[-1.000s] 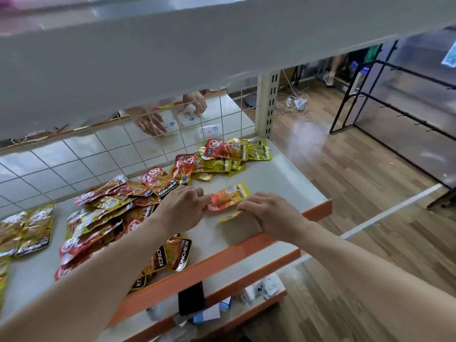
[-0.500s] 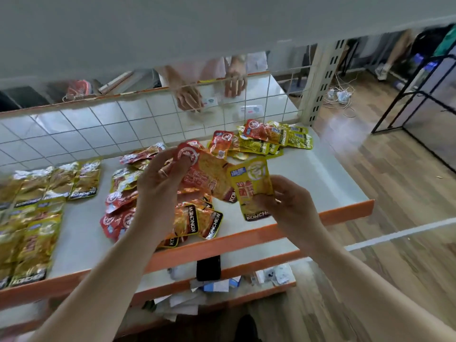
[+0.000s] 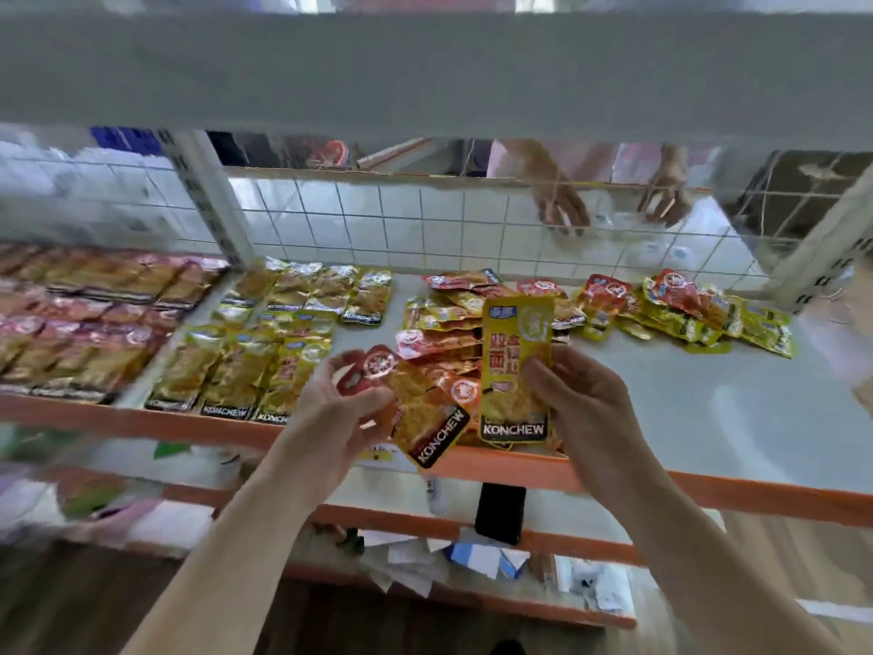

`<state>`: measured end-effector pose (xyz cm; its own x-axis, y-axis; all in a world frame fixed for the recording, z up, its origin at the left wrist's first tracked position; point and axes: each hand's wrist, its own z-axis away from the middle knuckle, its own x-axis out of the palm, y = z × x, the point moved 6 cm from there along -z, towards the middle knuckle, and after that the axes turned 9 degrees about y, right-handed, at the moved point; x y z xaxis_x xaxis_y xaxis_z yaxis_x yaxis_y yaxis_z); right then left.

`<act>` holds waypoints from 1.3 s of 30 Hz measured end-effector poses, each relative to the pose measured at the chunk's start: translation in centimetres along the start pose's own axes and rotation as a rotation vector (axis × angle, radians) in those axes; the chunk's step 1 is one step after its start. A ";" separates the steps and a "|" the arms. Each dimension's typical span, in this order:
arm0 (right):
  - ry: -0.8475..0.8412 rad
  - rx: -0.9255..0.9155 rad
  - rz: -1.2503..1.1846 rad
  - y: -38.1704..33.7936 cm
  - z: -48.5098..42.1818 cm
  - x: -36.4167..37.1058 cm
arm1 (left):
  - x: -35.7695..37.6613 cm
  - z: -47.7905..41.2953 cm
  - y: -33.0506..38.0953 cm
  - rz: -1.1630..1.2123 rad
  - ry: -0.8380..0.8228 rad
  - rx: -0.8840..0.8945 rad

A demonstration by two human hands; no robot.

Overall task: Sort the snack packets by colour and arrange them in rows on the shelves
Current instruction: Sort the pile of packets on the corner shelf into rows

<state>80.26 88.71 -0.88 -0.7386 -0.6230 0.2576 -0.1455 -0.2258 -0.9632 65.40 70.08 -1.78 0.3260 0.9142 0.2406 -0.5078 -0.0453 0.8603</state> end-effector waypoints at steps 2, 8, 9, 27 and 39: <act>0.012 0.046 -0.001 0.4 0.4 2.2 | -2.2 0.0 0.9 -0.018 -0.003 0.037; 0.043 0.142 0.024 2.1 2.1 8.1 | -8.4 -0.6 3.2 0.016 0.009 0.045; 0.048 0.150 0.029 2.6 2.4 9.1 | -9.5 -0.8 3.4 0.019 0.013 0.048; 0.178 0.195 0.120 9.0 6.7 21.0 | -22.1 -4.6 6.6 -0.136 -0.010 0.053; 0.221 0.123 0.319 7.3 0.5 19.7 | -18.2 -7.2 9.1 -0.212 -0.029 0.124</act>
<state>65.00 74.41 -2.76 -0.8598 -0.5030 -0.0885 0.1841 -0.1436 -0.9724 49.09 55.94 -1.58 0.4384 0.8967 0.0605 -0.3243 0.0950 0.9412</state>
